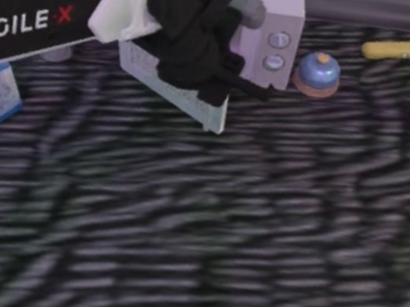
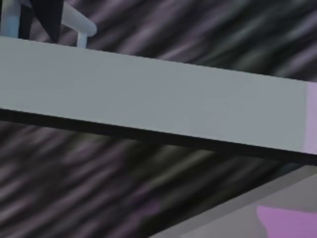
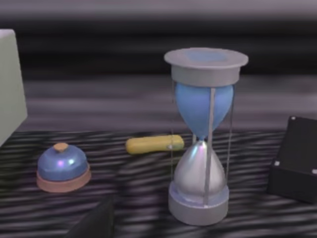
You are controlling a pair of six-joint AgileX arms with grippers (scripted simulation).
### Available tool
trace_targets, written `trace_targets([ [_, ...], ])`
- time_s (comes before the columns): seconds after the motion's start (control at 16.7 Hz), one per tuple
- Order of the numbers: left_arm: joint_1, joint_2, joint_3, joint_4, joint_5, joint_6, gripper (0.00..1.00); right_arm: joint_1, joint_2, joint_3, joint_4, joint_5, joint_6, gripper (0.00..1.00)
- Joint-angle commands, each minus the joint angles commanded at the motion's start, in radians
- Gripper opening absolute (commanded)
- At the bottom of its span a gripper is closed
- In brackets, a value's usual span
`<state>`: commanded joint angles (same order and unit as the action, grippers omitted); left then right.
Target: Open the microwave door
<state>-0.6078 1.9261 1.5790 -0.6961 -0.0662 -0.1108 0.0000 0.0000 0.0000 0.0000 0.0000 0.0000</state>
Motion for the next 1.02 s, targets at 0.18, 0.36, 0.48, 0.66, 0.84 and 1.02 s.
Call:
trace_targets([
  [0.18, 0.0, 0.0, 0.0, 0.0, 0.0, 0.0, 0.0, 0.0, 0.0, 0.0, 0.0, 0.0, 0.0, 1.0],
  [0.36, 0.0, 0.0, 0.0, 0.0, 0.0, 0.0, 0.0, 0.0, 0.0, 0.0, 0.0, 0.0, 0.0, 1.0],
  [0.48, 0.0, 0.0, 0.0, 0.0, 0.0, 0.0, 0.0, 0.0, 0.0, 0.0, 0.0, 0.0, 0.0, 1.0],
  [0.66, 0.0, 0.0, 0.0, 0.0, 0.0, 0.0, 0.0, 0.0, 0.0, 0.0, 0.0, 0.0, 0.0, 1.0],
  [0.84, -0.006, 0.002, -0.001, 0.0, 0.007, -0.004, 0.0, 0.0, 0.0, 0.0, 0.0, 0.0, 0.0, 1.0],
  [1.02, 0.006, -0.019, -0.027, 0.008, 0.023, 0.029, 0.0, 0.0, 0.0, 0.0, 0.0, 0.0, 0.0, 1.0],
])
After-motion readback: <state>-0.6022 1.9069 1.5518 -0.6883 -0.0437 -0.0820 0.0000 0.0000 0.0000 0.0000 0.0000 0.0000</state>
